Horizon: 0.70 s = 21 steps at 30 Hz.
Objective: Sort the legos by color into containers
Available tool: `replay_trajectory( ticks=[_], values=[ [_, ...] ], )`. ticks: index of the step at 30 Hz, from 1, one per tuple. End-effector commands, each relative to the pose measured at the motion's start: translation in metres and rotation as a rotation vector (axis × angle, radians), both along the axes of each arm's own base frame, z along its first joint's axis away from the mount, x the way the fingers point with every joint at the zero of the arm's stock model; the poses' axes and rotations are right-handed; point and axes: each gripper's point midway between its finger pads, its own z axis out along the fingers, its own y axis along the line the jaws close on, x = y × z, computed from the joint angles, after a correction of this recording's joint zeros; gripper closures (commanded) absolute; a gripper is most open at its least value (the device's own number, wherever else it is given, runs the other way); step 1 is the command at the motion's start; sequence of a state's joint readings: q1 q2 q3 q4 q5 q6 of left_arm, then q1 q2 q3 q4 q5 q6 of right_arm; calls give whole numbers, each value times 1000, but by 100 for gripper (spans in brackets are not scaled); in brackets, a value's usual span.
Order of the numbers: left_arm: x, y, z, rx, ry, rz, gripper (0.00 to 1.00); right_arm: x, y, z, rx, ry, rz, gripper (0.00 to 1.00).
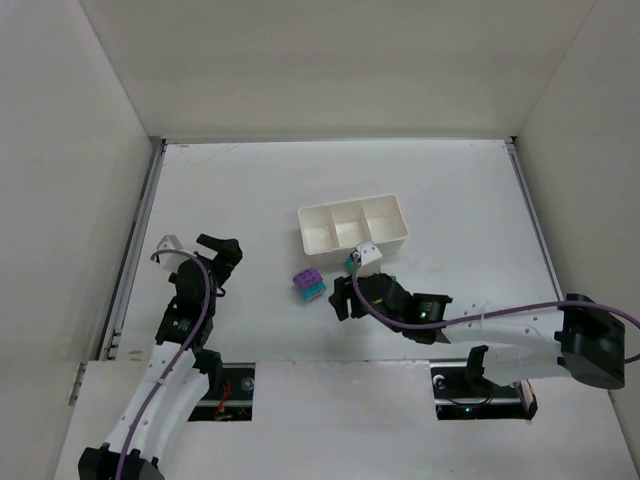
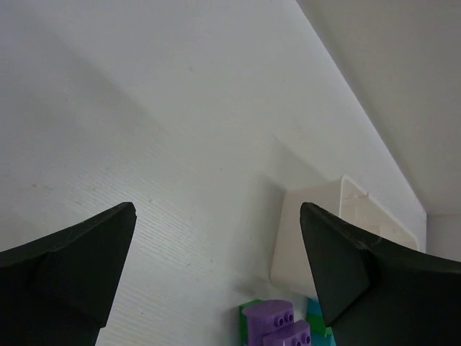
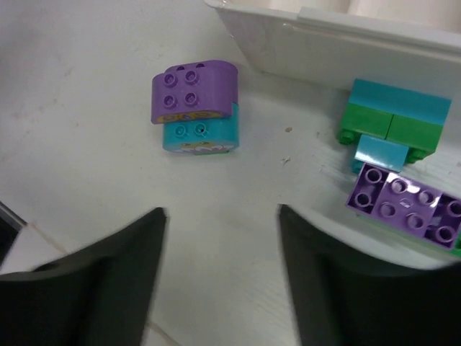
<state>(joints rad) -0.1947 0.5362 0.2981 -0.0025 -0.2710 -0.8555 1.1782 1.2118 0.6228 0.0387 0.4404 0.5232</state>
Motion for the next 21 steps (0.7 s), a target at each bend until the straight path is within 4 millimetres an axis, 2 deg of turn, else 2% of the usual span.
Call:
replay_trajectory(
  ticks=[1,3,6,7,8,9,10,11,13,17,21],
  values=[
    [7,11,2,-36,-27,104,0,11,20,24,49,-57,13,20],
    [8,5,0,-10,-2,76,0,13,29,19,45,-54,22,9],
    [12,-13,2,-29,4,23,0,15,42,15,23,-52,48,0],
    [14,-17,4,-26,-5,6,0,16,46,13,17,-52,55,0],
    [16,-21,6,-25,-15,-9,13,18,50,10,11,-53,58,0],
    [18,-22,8,-14,-26,-19,34,19,54,7,4,-52,63,0],
    [19,-24,9,1,-33,-39,51,20,59,5,-4,-52,72,0],
    [20,-29,9,11,-33,-67,59,21,64,2,-12,-50,80,0],
    [20,-37,6,21,-16,-125,69,25,70,-6,-38,-47,84,0],
    [16,-44,-2,28,6,-179,71,29,78,-26,-88,-27,76,0],
    [10,-49,-7,6,-24,-200,61,34,81,-39,-115,-25,61,0]
  ],
)
